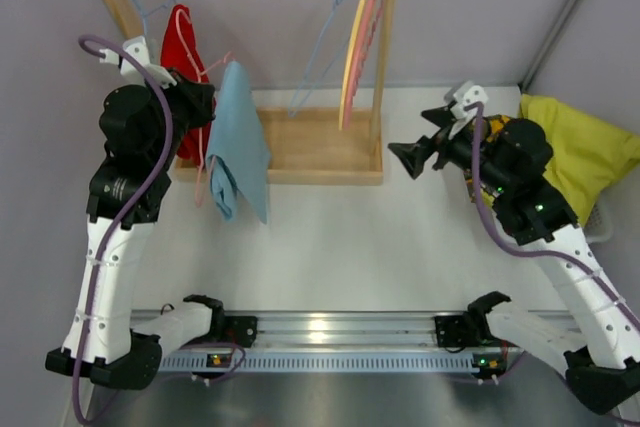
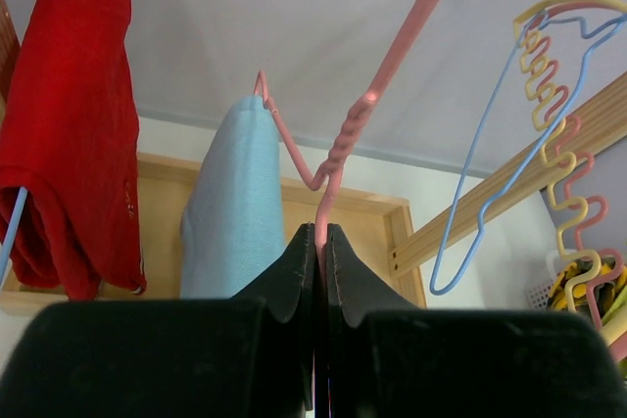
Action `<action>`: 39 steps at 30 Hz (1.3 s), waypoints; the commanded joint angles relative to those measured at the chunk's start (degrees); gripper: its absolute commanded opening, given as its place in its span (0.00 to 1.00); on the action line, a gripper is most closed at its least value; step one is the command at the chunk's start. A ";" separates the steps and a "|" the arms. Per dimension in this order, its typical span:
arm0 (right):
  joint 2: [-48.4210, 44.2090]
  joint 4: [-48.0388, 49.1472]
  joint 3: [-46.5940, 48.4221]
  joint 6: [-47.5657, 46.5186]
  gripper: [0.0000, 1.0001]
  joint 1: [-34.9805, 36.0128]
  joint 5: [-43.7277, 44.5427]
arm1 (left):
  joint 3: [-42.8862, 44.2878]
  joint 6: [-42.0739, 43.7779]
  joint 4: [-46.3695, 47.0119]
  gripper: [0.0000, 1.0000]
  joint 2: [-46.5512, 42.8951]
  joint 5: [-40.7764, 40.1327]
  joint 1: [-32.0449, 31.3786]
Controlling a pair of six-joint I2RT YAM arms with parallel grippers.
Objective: Remove the trousers from the hanger
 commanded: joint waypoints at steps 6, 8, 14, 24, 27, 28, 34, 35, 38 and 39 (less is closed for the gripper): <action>11.45 14.77 5.29 -8.86 0.99 31.73 24.99 | 4.05 -3.18 10.08 0.00 -4.25 1.78 0.10; 16.01 16.70 6.79 -10.36 0.99 35.71 27.39 | 4.49 -3.62 9.91 0.00 -4.25 2.13 0.10; 26.39 26.63 9.08 -14.40 0.99 45.83 32.58 | 5.02 -3.97 9.64 0.00 -4.52 2.31 0.10; 37.22 34.82 12.86 -14.06 0.99 50.14 35.84 | 5.81 -4.32 9.29 0.00 -5.22 2.13 0.10; 39.33 36.74 13.21 -13.97 0.99 50.67 35.83 | 6.16 -5.20 9.38 0.00 -4.87 2.22 0.10; 39.94 37.10 13.39 -13.79 1.00 50.84 35.84 | 6.16 -5.47 9.38 0.00 -4.87 2.22 0.10; 43.90 35.53 15.67 -12.65 0.99 52.25 35.31 | 6.86 -6.17 9.38 0.00 -3.99 2.22 0.10; 44.95 35.44 15.94 -12.74 0.99 52.51 35.57 | 7.21 -6.78 9.38 0.00 -3.90 2.22 0.10; 48.02 35.44 18.13 -12.91 0.99 52.43 37.76 | 7.48 -7.40 9.38 0.00 -3.81 2.57 0.10; 48.73 34.91 20.14 -12.65 0.99 52.43 38.64 | 7.65 -7.40 9.38 0.00 -3.73 2.74 0.10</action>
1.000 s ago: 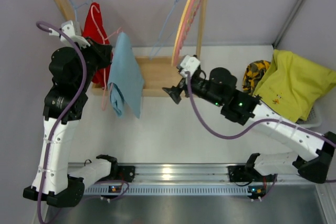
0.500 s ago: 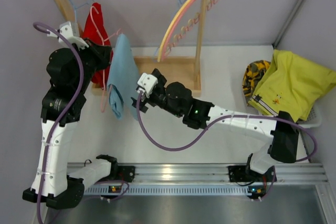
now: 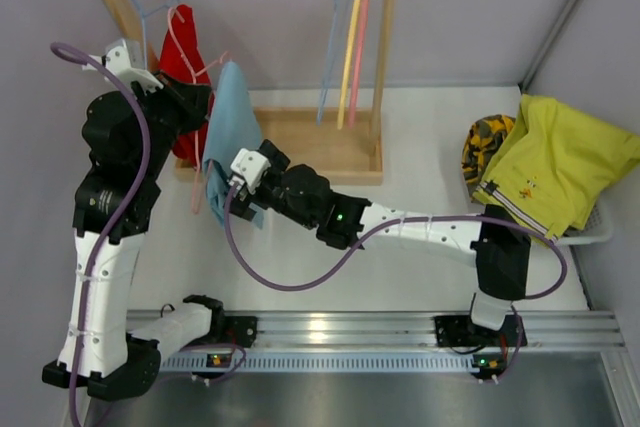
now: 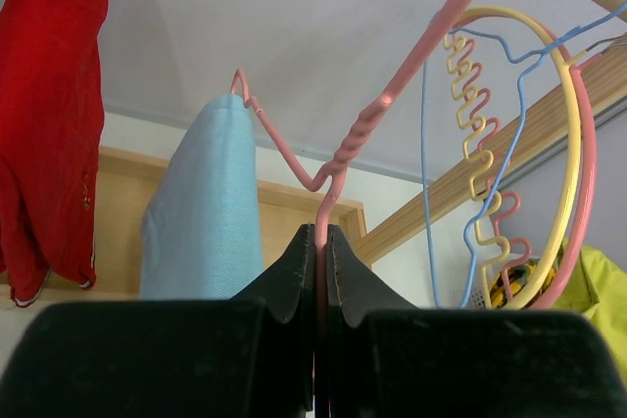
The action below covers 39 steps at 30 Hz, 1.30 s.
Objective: Remove the trousers from the hanger
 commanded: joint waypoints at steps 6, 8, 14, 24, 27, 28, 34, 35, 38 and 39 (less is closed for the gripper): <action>5.70 2.93 8.22 -1.70 0.99 0.41 5.83 | 5.30 -1.81 12.55 0.00 -1.32 1.26 0.07; 6.05 3.64 7.87 -2.06 0.99 -0.20 6.36 | 5.30 -1.81 12.55 0.00 -1.32 1.35 0.07; 5.09 6.71 4.27 -4.87 0.99 -1.61 6.19 | 4.95 -1.63 12.55 0.00 -1.67 1.44 0.07; 8.24 10.66 8.83 -7.16 0.99 -3.81 4.08 | 4.51 -2.95 12.20 0.00 -1.85 2.84 0.07; 8.95 11.02 10.85 -7.69 0.99 -4.42 4.52 | 3.89 -3.04 11.85 0.00 -2.11 2.67 0.07; 9.04 10.76 11.20 -7.69 0.99 -4.51 4.52 | 3.89 -3.13 11.85 0.00 -2.11 2.67 0.07; 6.32 8.57 10.77 -5.76 0.58 -7.15 3.20 | 3.46 -3.30 11.85 0.00 -2.37 2.58 0.07; 5.79 8.04 10.68 -5.58 0.44 -7.50 2.76 | 3.28 -3.22 11.85 0.00 -2.46 2.49 0.07; 3.33 6.89 9.54 -5.23 0.13 -7.68 -0.65 | 2.84 -3.13 11.67 0.00 -2.46 2.40 0.07; 2.54 6.72 9.28 -5.23 0.08 -7.77 -1.28 | 2.66 -3.04 11.67 0.00 -2.46 2.40 0.07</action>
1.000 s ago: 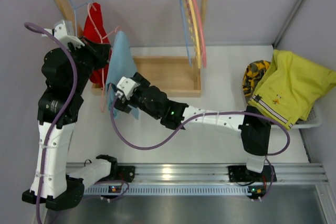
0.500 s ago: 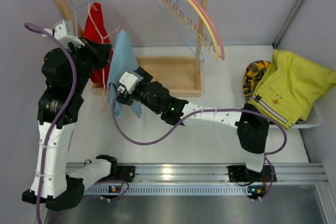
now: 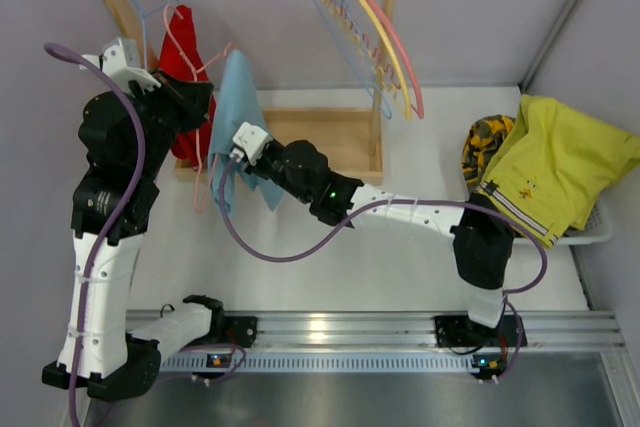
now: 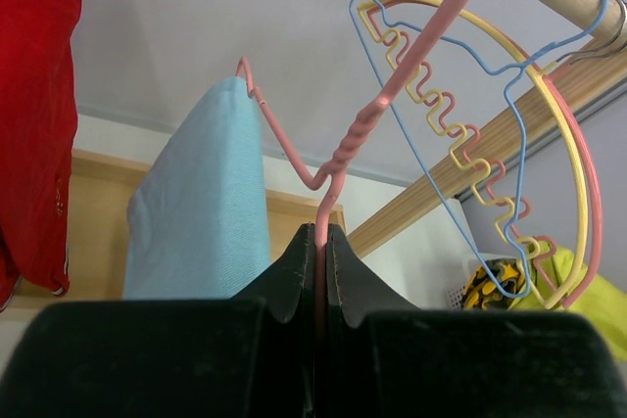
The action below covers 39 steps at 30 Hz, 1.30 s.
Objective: Remove the trousers from the hanger
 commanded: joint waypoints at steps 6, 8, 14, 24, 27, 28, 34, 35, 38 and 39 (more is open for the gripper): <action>-11.13 0.37 3.07 0.52 0.00 -1.56 -4.99 | -0.51 1.12 10.44 0.00 -2.99 -0.13 0.07; -13.06 -1.12 3.95 0.78 0.00 -1.82 -5.69 | -1.75 2.17 10.09 0.00 -3.52 -0.49 0.07; -17.54 -4.90 5.18 2.54 0.00 -1.91 -6.48 | -5.17 2.88 9.04 0.00 -4.48 -1.10 0.07; -24.40 -9.56 5.71 6.58 0.00 -1.74 -7.09 | -13.26 4.02 7.01 0.00 -7.12 -2.60 0.07; -25.02 -10.62 7.11 7.20 0.00 -1.30 -8.41 | -16.25 4.20 6.84 0.00 -7.74 -2.60 0.07; -25.28 -11.32 7.55 7.37 0.00 -1.21 -8.59 | -17.56 4.29 6.58 0.00 -8.08 -2.42 0.07; -25.46 -12.20 11.68 8.96 0.00 -0.07 -8.42 | -22.74 3.67 5.17 0.00 -9.32 -1.98 0.07; -25.46 -12.29 12.73 9.22 0.00 0.02 -8.24 | -23.54 3.76 5.08 0.00 -9.75 -1.98 0.07; -25.46 -12.73 14.49 9.57 0.00 0.37 -8.24 | -26.09 4.02 4.82 0.00 -10.81 -2.24 0.07; -25.63 -13.08 14.85 9.66 0.00 0.46 -8.15 | -27.14 4.28 4.90 0.00 -11.07 -2.24 0.07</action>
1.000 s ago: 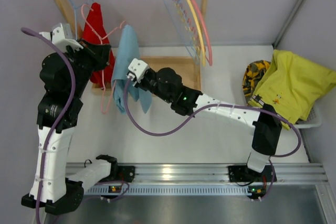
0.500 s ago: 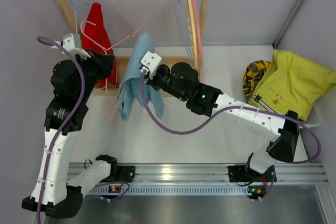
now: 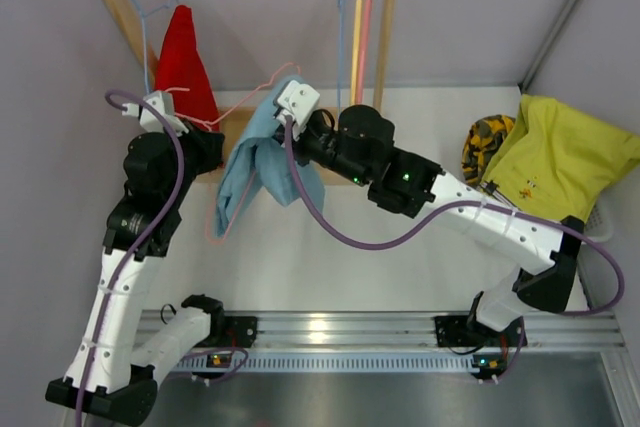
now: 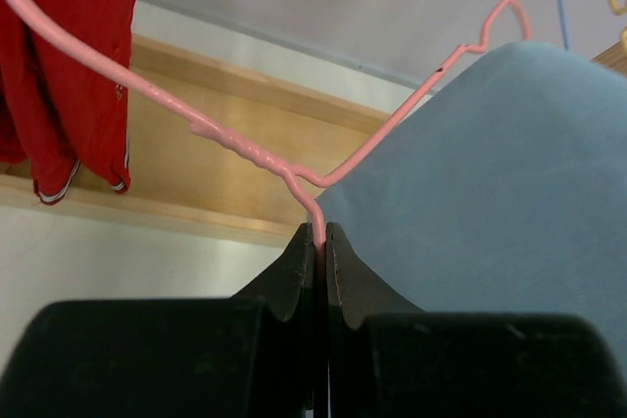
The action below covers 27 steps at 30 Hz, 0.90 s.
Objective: Remove the trousers from the hanger
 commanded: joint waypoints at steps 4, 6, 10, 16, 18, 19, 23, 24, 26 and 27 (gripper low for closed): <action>-7.65 13.98 7.55 2.30 0.00 1.05 -1.12 | -4.49 2.08 0.53 0.00 -1.99 0.01 0.05; -9.40 13.54 6.85 3.35 0.00 1.05 -1.46 | -5.55 2.34 0.36 0.00 -2.08 0.10 0.05; -13.01 13.10 3.95 3.62 0.00 1.23 -4.10 | -7.66 1.91 -0.52 0.00 -1.99 0.18 0.05; -17.93 8.36 2.98 4.32 0.00 1.14 -11.12 | -9.77 2.43 -0.61 0.00 -1.72 -0.25 0.05; -20.12 6.07 2.45 4.76 0.00 1.14 -16.65 | -10.03 3.04 -0.61 0.00 -1.72 -0.52 0.05; -20.74 3.80 1.67 5.46 0.00 1.14 -18.33 | -10.03 3.22 -0.52 0.00 -1.64 -0.61 0.05; -25.05 -2.97 -3.60 6.17 0.00 1.14 -22.73 | -9.51 4.19 -0.61 0.00 -1.20 -1.05 0.05; -27.32 -3.68 -5.09 6.25 0.00 1.05 -22.74 | -9.07 4.63 -0.70 0.00 -0.94 -1.22 0.05; -29.70 -4.91 -9.31 6.25 0.00 0.53 -23.17 | -8.63 5.07 -0.61 0.00 -0.85 -1.48 0.05; -32.06 -6.57 -10.54 6.43 0.00 0.09 -23.18 | -8.19 5.50 -0.52 0.00 -0.67 -1.49 0.05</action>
